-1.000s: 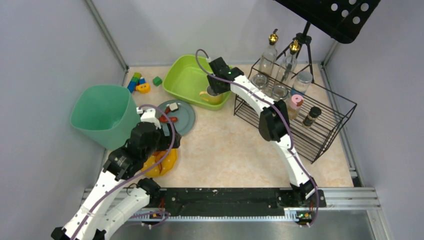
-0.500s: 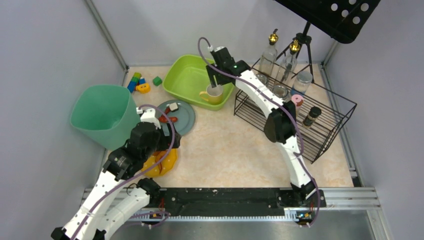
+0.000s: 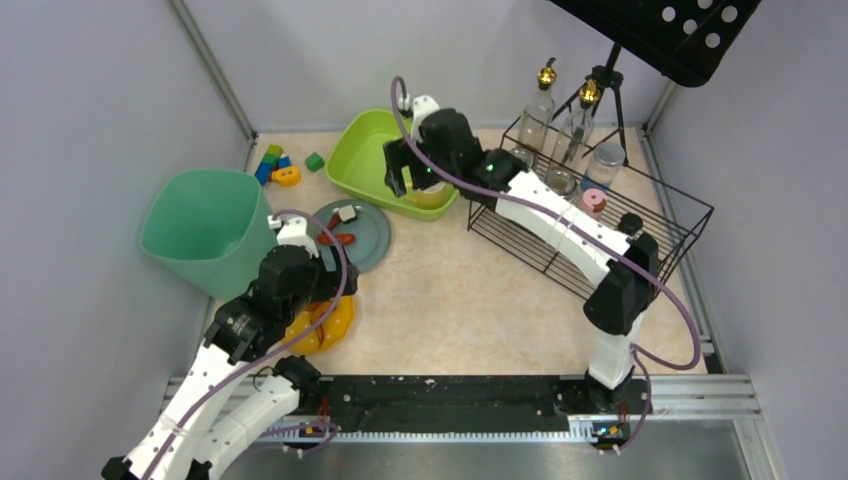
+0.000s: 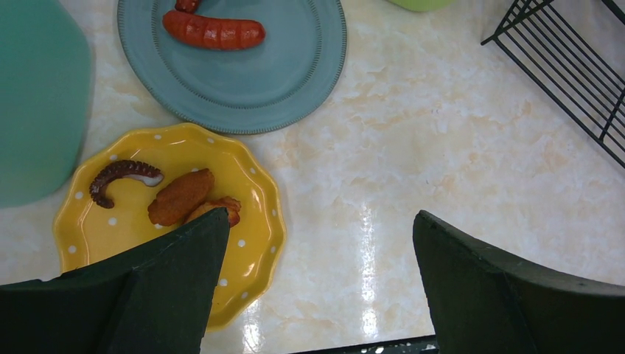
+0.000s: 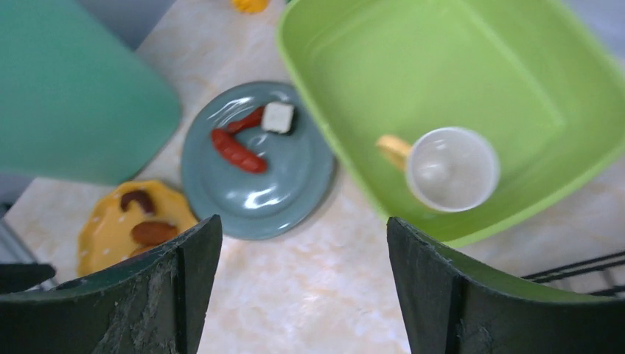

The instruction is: Clear the kitchen counter

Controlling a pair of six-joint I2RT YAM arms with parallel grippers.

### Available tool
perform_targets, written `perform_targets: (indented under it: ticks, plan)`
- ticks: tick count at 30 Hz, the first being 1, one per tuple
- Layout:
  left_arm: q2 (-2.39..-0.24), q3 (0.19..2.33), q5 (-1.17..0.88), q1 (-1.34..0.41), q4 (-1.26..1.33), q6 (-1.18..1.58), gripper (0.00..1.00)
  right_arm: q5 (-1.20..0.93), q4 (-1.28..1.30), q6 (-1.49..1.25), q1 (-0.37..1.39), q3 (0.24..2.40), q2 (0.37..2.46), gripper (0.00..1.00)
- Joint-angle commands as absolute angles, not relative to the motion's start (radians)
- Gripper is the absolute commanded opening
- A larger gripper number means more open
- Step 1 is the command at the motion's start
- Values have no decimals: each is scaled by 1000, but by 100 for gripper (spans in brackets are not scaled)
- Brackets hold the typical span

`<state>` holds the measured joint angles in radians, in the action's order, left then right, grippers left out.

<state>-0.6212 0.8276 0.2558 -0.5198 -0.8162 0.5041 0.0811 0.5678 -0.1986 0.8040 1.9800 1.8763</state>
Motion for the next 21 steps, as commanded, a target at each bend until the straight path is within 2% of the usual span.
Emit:
perform_targets:
  ticks: [1, 13, 21]
  plan:
    - [-594, 827, 309, -517, -796, 528, 99, -46, 329, -368, 823, 1722, 1776, 81]
    - [-518, 828, 361, -517, -805, 546, 99, -66, -103, -704, 898, 1245, 1720, 79]
    - [-498, 826, 357, -517, -804, 548, 99, -21, -361, -919, 935, 1096, 1784, 77]
